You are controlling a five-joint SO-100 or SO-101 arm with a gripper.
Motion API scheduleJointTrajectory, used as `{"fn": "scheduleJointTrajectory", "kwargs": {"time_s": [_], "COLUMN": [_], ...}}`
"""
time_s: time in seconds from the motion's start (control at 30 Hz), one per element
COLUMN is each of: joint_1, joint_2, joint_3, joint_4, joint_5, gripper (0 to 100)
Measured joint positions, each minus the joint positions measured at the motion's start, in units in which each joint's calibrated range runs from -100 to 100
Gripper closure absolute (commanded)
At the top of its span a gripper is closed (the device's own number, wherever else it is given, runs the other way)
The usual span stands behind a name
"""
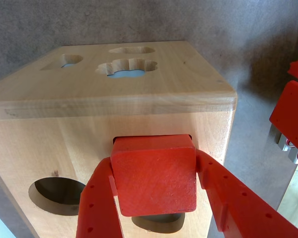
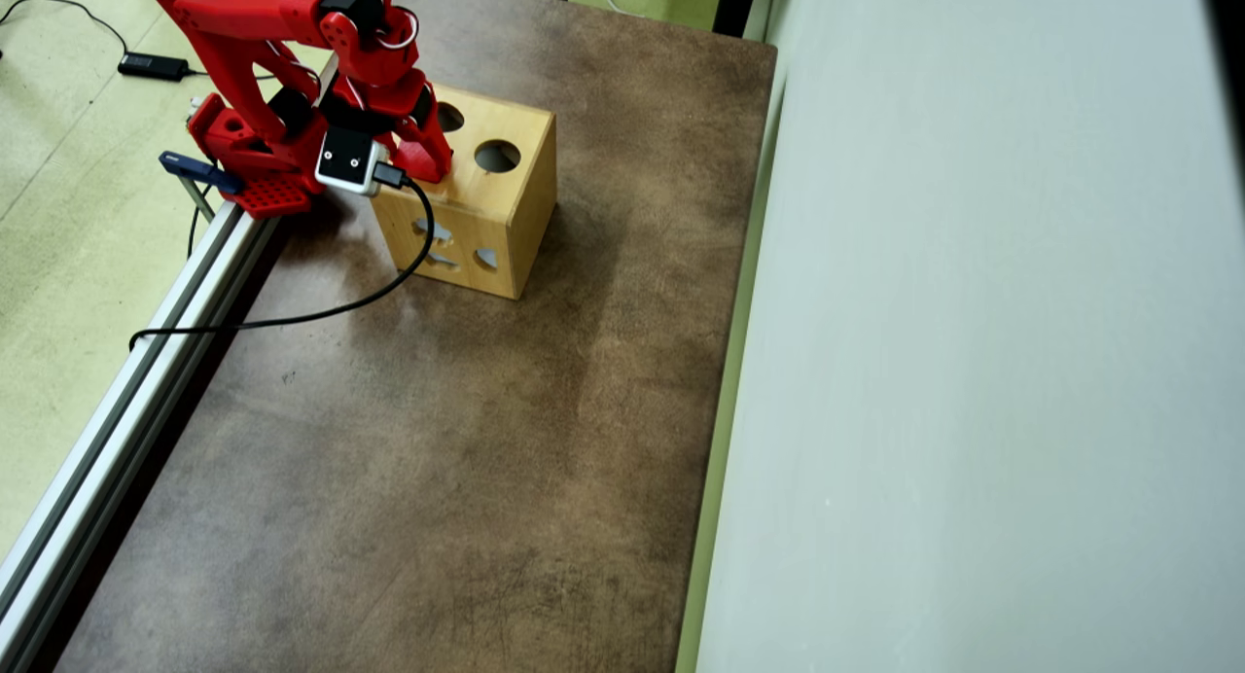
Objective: Pick and place the red cube on the square hole
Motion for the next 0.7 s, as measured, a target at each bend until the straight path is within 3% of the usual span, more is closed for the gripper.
{"fn": "scheduleJointTrajectory", "kwargs": {"time_s": [0.53, 0.6, 0.7], "joint_1": [0.0, 0.0, 0.0], "joint_2": [0.0, 0.0, 0.0], "joint_3": [0.0, 0.0, 0.0], "joint_4": [0.0, 0.0, 0.0], "joint_5": [0.0, 0.0, 0.0], "gripper": [98, 94, 81]}}
